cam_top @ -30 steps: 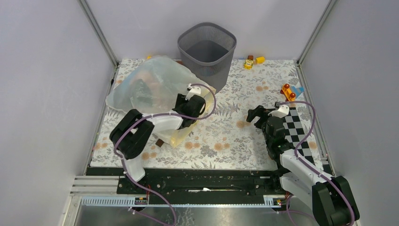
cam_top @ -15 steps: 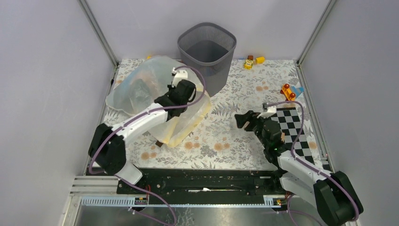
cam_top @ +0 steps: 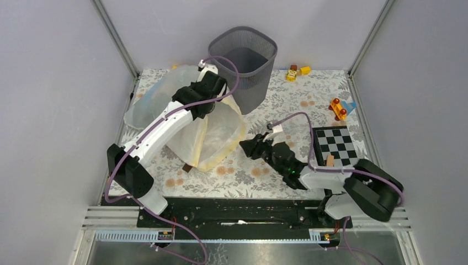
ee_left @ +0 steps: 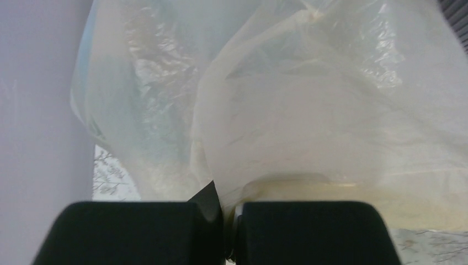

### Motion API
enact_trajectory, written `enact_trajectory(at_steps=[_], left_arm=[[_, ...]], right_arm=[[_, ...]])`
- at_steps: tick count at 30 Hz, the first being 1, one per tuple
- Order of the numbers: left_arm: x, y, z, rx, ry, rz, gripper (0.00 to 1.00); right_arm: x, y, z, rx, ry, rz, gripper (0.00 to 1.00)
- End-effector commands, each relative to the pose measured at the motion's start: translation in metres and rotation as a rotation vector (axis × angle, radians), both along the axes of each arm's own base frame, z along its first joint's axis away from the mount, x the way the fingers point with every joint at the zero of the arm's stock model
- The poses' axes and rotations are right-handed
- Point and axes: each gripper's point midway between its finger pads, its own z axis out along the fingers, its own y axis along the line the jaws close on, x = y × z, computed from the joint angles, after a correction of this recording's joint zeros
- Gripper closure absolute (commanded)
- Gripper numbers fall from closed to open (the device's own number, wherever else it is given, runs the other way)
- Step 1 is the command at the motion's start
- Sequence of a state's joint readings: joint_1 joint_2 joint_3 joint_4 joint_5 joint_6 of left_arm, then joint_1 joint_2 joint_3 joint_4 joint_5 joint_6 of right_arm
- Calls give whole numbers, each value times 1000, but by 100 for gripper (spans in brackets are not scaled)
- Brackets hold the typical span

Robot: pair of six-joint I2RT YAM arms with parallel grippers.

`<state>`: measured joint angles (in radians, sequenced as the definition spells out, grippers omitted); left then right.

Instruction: Put the trash bags into the trash bin

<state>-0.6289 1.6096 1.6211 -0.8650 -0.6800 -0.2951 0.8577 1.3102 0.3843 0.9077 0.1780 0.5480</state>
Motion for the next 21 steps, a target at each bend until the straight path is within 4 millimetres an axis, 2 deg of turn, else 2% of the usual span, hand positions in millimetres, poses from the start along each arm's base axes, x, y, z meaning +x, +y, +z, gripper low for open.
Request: enact_trajectory(at_steps=[1, 4, 5, 10, 15, 21], left_arm=[[-15, 23, -5, 90, 90, -26, 100], [-19, 31, -8, 88, 107, -26, 100], [-21, 32, -8, 80, 109, -30, 100], [-27, 37, 2, 38, 92, -36, 100], [-31, 37, 6, 14, 104, -35, 100], [-34, 38, 33, -39, 73, -29, 100]], right_arm=[[13, 42, 37, 112, -64, -52, 76], [12, 76, 34, 136, -56, -23, 96], [12, 87, 34, 139, -58, -26, 100], [18, 136, 17, 162, -15, -22, 100], [28, 165, -13, 217, 65, -47, 100], [33, 205, -32, 230, 117, 14, 100]])
